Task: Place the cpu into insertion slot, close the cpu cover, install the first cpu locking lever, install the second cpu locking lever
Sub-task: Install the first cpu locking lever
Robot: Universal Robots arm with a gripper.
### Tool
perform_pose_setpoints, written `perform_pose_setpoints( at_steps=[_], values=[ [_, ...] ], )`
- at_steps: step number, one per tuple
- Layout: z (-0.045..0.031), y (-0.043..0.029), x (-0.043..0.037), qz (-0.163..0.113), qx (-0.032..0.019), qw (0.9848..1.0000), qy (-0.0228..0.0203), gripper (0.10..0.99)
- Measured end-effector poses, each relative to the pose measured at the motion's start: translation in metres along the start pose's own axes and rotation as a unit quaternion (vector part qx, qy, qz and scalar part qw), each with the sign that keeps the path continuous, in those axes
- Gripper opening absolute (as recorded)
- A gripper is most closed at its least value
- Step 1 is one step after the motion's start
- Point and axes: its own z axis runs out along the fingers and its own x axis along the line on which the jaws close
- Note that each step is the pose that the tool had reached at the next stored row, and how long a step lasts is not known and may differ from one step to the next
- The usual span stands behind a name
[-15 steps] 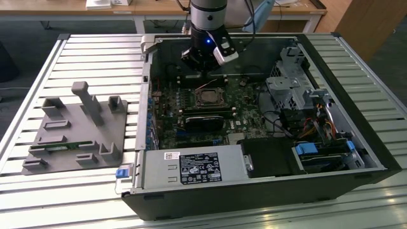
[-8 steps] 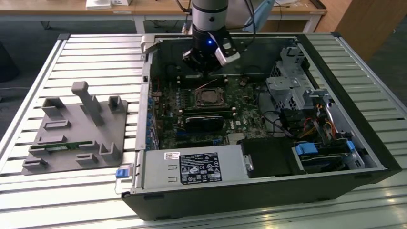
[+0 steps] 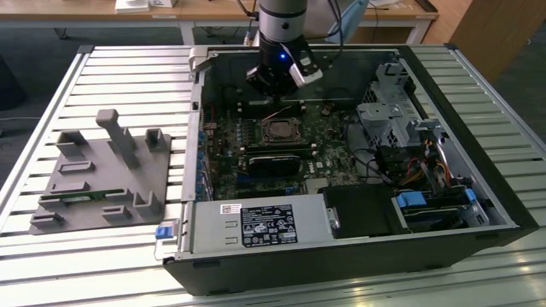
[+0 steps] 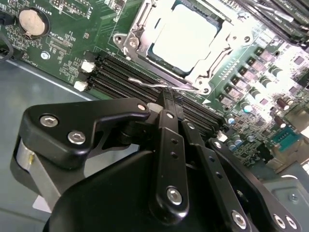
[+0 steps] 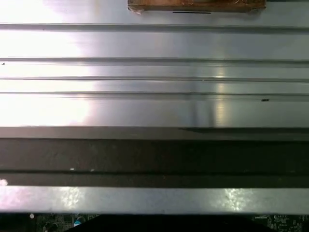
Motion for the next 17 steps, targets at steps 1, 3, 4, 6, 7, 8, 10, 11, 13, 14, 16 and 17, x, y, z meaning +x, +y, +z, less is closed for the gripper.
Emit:
perform_pose_setpoints(
  at_steps=[1, 3, 4, 6, 7, 8, 10, 11, 13, 14, 16, 17],
  values=[
    [0.0005, 0.0002, -0.0007, 0.000, 0.0000, 1.0000, 0.0001, 0.122],
    [0.0012, 0.0004, -0.0027, 0.000, 0.0001, 1.0000, 0.0003, 0.122],
    [0.0016, 0.0005, -0.0040, 0.000, 0.0001, 1.0000, 0.0004, 0.122],
    [0.0024, 0.0007, -0.0063, 0.000, 0.0001, 1.0000, 0.0004, 0.122],
    [0.0027, 0.0009, -0.0071, 0.000, 0.0001, 1.0000, 0.0005, 0.122],
    [0.0035, 0.0011, -0.0085, 0.000, 0.0002, 1.0000, 0.0005, 0.122],
    [0.0044, 0.0011, -0.0106, 0.000, 0.0002, 1.0000, 0.0006, 0.122],
    [0.0049, 0.0011, -0.0120, 0.000, 0.0002, 1.0000, 0.0006, 0.122],
    [0.0060, 0.0011, -0.0148, 0.000, 0.0002, 1.0000, 0.0008, 0.122],
    [0.0066, 0.0011, -0.0161, 0.000, 0.0002, 1.0000, 0.0009, 0.122],
    [0.0093, 0.0010, -0.0189, 0.000, 0.0003, 1.0000, 0.0009, 0.122],
    [0.0104, 0.0009, -0.0195, 0.000, 0.0003, 1.0000, 0.0009, 0.122]
  ],
)
